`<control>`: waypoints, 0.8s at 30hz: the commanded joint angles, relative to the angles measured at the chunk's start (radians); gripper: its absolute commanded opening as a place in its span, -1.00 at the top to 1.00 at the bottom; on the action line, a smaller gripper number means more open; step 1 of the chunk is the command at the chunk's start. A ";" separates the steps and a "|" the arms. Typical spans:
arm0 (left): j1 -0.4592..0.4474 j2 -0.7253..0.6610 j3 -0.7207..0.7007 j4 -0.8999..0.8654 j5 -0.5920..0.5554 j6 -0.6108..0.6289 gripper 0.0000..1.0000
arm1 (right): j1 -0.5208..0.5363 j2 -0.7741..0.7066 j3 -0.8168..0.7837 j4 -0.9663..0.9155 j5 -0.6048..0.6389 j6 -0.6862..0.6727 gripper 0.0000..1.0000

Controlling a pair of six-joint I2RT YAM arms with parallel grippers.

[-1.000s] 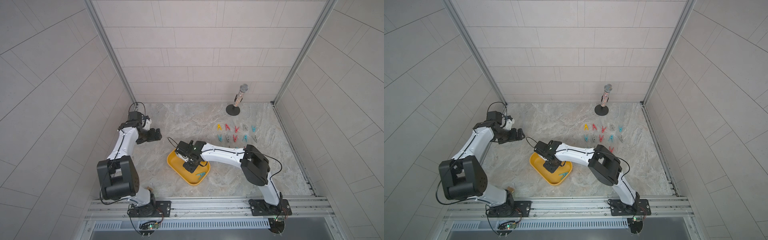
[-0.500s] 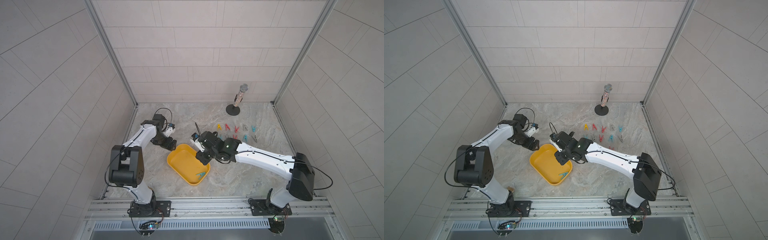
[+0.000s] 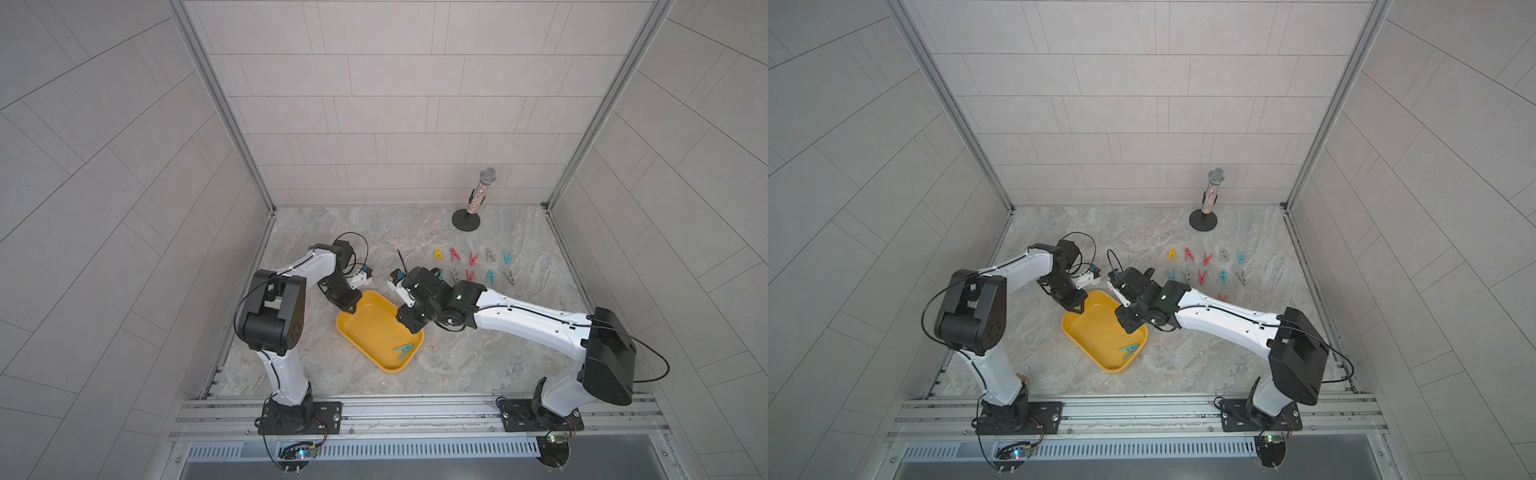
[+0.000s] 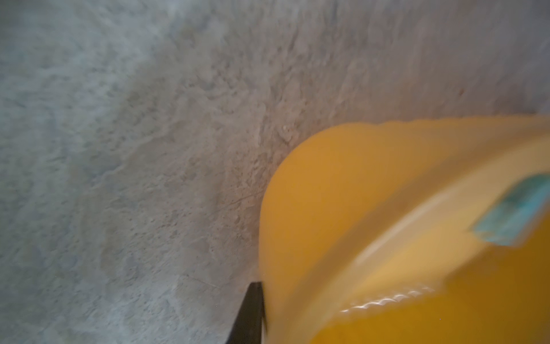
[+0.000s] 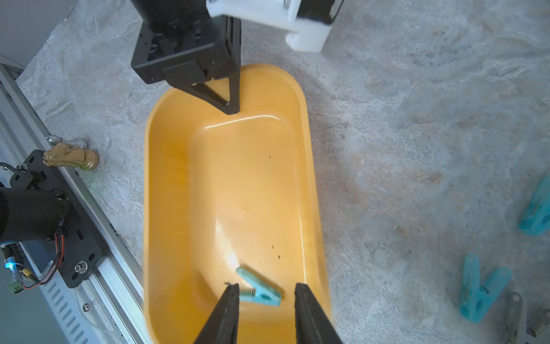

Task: Take the clothespins out of the storage box
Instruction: Adjust the storage box at the center of the board.

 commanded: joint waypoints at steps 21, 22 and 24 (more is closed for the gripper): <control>0.007 -0.025 0.050 -0.012 -0.108 0.009 0.91 | 0.004 0.018 0.050 -0.030 -0.067 -0.015 0.28; 0.007 -0.033 0.051 0.000 -0.130 -0.002 0.79 | 0.008 0.021 0.046 -0.024 -0.076 -0.017 0.25; 0.008 -0.061 0.049 0.019 -0.148 -0.010 0.63 | 0.016 0.027 0.038 -0.007 -0.095 -0.023 0.12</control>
